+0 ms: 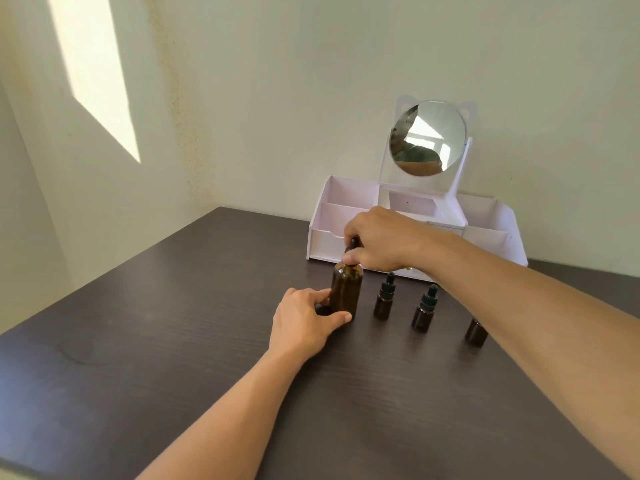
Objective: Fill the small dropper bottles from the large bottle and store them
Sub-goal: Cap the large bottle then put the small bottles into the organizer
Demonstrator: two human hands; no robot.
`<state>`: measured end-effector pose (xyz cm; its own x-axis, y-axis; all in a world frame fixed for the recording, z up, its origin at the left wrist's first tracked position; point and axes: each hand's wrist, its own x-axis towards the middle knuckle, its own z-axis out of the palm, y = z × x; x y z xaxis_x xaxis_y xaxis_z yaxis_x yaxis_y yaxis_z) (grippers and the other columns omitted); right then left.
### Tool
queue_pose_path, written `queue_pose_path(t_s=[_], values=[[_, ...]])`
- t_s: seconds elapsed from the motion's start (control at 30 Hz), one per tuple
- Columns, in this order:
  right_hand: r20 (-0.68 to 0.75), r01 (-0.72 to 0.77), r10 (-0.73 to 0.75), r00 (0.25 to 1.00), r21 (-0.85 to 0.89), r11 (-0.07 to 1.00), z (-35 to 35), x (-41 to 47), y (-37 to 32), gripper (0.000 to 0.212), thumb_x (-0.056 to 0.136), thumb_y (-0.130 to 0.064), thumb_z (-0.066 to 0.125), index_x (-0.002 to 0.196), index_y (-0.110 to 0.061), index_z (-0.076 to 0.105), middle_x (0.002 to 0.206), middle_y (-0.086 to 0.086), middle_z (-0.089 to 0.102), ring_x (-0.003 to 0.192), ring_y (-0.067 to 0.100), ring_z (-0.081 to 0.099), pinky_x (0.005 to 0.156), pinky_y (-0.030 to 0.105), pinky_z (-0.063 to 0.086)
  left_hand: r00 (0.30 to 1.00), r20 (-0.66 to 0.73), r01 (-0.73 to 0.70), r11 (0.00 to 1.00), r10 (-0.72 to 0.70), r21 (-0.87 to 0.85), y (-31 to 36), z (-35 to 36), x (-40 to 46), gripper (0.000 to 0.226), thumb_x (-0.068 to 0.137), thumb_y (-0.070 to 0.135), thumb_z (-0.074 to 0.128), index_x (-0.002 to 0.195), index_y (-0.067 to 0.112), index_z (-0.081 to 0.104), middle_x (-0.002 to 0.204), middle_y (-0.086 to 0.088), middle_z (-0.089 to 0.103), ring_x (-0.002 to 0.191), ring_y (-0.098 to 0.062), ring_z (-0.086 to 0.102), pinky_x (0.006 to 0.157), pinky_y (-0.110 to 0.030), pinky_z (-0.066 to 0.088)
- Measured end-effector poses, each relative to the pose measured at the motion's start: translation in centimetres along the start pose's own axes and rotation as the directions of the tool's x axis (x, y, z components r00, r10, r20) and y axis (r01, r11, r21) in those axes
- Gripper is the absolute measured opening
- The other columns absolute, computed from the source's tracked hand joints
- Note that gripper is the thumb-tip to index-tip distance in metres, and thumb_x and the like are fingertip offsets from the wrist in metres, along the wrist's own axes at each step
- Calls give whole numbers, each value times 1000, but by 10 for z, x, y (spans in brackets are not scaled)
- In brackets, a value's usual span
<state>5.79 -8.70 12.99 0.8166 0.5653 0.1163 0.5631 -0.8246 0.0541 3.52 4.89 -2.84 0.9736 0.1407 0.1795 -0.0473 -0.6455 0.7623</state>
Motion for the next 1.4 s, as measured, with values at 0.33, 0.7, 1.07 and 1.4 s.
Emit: queue_pose_path(t_s=[0.33,0.7,1.07,1.4], values=[[8,2,-2,1000,50,999,-4,-1,1,17,84,-27,68,100,-21,66,98,-4,64,89,16,59,73,31,48,1000,13,-11,1000,11,-4,2,-1,-1,65,74,53,75,133,35,55,112,5,63,99,-10,60,93,-38,53],[27,-17,13,1000,141,990,-1,-5,-1,25,85,-20,68,110,-20,63,110,-1,63,95,16,58,77,27,45,997,67,48,996,-43,-74,11,-6,0,71,68,51,81,132,29,58,118,9,66,110,-11,59,96,-31,48],[-39,-3,9,999,165,986,3,-5,0,19,83,-16,71,102,-19,70,106,1,65,94,17,60,78,29,49,962,274,84,938,13,-336,15,-15,18,63,76,17,82,134,19,57,124,5,66,120,-13,57,113,-38,34],[-68,-14,22,997,120,993,3,1,-6,17,82,-18,71,99,-16,71,101,2,66,83,14,56,68,24,43,991,132,84,902,-30,-423,16,-10,9,66,67,16,88,127,17,62,111,8,70,105,-7,63,99,-26,45]])
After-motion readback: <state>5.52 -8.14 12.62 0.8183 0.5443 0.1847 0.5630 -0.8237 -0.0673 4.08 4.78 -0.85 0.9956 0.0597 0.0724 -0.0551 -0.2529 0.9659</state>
